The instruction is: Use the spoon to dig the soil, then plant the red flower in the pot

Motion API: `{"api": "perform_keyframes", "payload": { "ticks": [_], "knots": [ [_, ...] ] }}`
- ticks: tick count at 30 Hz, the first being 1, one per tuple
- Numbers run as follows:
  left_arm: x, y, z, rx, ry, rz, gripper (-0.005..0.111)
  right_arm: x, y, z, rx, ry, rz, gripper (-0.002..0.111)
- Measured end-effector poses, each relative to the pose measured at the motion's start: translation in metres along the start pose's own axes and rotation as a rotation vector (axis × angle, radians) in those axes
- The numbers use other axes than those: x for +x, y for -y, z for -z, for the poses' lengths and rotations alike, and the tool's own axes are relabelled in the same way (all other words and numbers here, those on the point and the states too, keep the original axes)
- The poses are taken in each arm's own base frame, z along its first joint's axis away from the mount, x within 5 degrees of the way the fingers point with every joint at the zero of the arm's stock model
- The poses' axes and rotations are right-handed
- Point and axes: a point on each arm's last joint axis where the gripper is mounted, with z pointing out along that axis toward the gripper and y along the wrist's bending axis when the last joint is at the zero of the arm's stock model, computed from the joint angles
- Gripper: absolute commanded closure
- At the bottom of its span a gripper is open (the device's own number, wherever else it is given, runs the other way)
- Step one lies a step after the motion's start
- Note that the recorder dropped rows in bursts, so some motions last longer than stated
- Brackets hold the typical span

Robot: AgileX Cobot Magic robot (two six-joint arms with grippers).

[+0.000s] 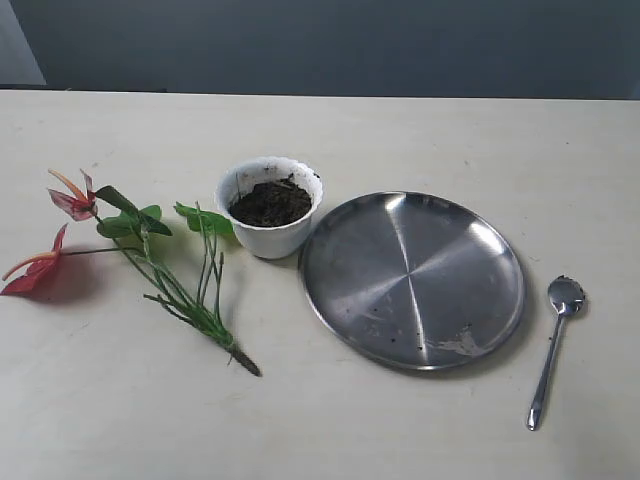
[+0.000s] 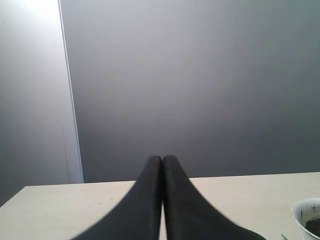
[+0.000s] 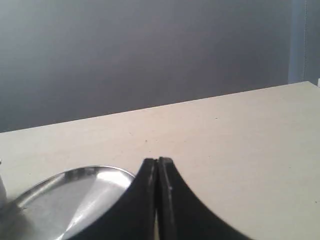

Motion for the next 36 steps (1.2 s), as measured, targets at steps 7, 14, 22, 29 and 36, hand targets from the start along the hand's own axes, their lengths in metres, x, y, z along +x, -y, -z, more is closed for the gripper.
{"api": "perform_keyframes", "payload": {
  "ticks": [7,14,22,29,36],
  "knots": [
    [0.000,0.000,0.000,0.000,0.000,0.000,0.106,-0.020,-0.001,0.002,-0.055,0.223,-0.366,0.109],
    [0.000,0.000,0.000,0.000,0.000,0.000,0.106,-0.037,0.005,0.008,-0.074,0.425,-0.610,0.109],
    [0.000,0.000,0.000,0.000,0.000,0.000,0.106,-0.038,0.006,0.009,-0.074,0.448,-0.604,0.109],
    [0.000,0.000,0.000,0.000,0.000,0.000,0.106,-0.041,0.005,0.010,-0.076,0.477,-0.529,0.109],
    [0.000,0.000,0.000,0.000,0.000,0.000,0.106,-0.046,0.004,0.013,-0.135,0.537,-0.647,0.109]
  ]
}}
